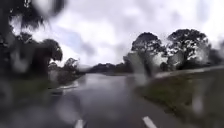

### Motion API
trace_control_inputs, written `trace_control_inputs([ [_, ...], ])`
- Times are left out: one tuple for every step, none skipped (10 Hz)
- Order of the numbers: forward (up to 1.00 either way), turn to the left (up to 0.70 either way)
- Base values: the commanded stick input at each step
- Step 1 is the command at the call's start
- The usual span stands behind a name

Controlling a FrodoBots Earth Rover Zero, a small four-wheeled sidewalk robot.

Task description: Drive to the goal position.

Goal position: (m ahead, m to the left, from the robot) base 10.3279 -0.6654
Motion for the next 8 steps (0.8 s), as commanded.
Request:
trace_control_inputs([
  [0.7, 0.0],
  [0.7, 0.0],
  [0.85, 0.0],
  [0.85, 0.0],
  [0.85, 0.0],
  [0.85, 0.0],
  [0.85, 0.0],
  [0.85, 0.0],
])
